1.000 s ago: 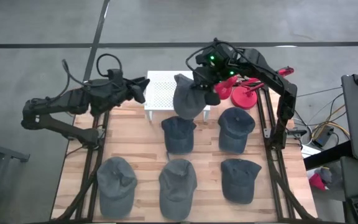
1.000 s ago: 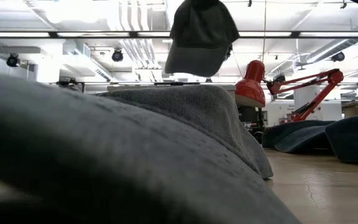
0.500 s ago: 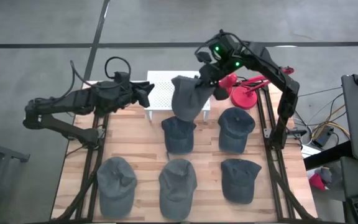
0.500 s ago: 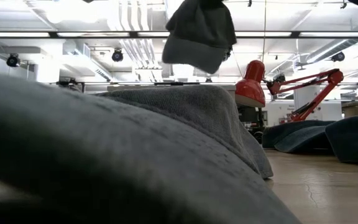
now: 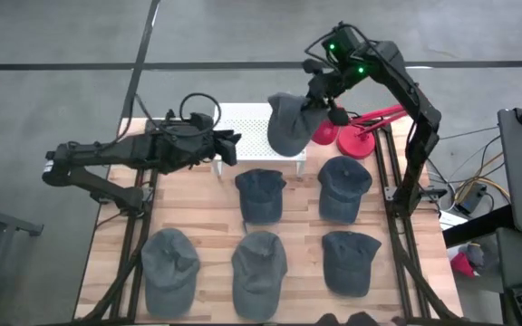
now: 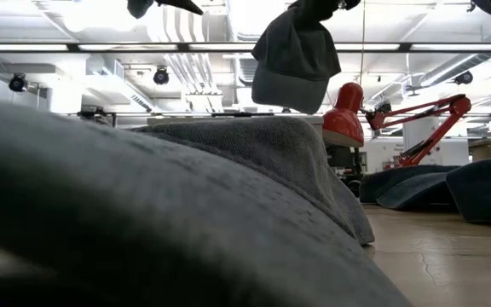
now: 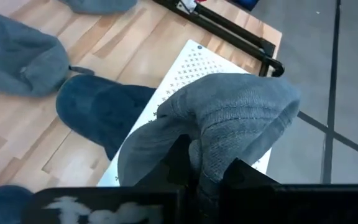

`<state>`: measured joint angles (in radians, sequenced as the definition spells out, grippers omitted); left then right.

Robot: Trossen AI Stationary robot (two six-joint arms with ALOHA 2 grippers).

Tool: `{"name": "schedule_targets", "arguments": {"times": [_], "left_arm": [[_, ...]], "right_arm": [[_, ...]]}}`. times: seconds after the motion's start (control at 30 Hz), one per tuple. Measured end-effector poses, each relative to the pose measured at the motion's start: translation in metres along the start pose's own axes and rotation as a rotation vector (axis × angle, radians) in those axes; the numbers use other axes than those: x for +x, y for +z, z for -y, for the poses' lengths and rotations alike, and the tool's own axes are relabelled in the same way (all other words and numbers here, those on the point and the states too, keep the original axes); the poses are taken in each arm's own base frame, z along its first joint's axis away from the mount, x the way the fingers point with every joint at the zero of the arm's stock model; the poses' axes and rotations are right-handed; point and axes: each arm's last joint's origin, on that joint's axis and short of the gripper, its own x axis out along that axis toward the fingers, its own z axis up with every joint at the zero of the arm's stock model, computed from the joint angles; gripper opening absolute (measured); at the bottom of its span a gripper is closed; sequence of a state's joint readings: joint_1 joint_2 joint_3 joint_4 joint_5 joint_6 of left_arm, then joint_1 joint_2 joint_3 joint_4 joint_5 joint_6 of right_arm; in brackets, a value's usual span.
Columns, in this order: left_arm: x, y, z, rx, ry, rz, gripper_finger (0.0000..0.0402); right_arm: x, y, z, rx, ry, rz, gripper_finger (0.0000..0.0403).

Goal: Pick & Place hat
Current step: Put the top left gray cap on the shelf

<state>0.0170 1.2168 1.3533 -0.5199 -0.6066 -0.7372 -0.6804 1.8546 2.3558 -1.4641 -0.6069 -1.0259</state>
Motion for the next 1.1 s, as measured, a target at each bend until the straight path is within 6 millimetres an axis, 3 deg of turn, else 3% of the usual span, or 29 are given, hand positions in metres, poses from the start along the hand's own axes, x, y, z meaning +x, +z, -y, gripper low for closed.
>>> {"name": "schedule_targets", "arguments": {"times": [0.47, 0.87, 1.1], "left_arm": [[0.007, -0.005, 0.003, -0.015, -0.022, -0.041, 0.0145], [0.006, -0.004, 0.004, -0.021, -0.026, -0.034, 0.0145], [0.006, -0.004, 0.004, -0.021, -0.025, -0.033, 0.0145]], "right_arm": [[0.011, -0.006, 0.003, -0.103, 0.049, 0.013, 0.0013], [0.050, -0.033, 0.012, -0.116, 0.101, 0.012, 0.0013], [0.063, -0.044, 0.018, -0.124, 0.074, 0.002, 0.0013]]}}
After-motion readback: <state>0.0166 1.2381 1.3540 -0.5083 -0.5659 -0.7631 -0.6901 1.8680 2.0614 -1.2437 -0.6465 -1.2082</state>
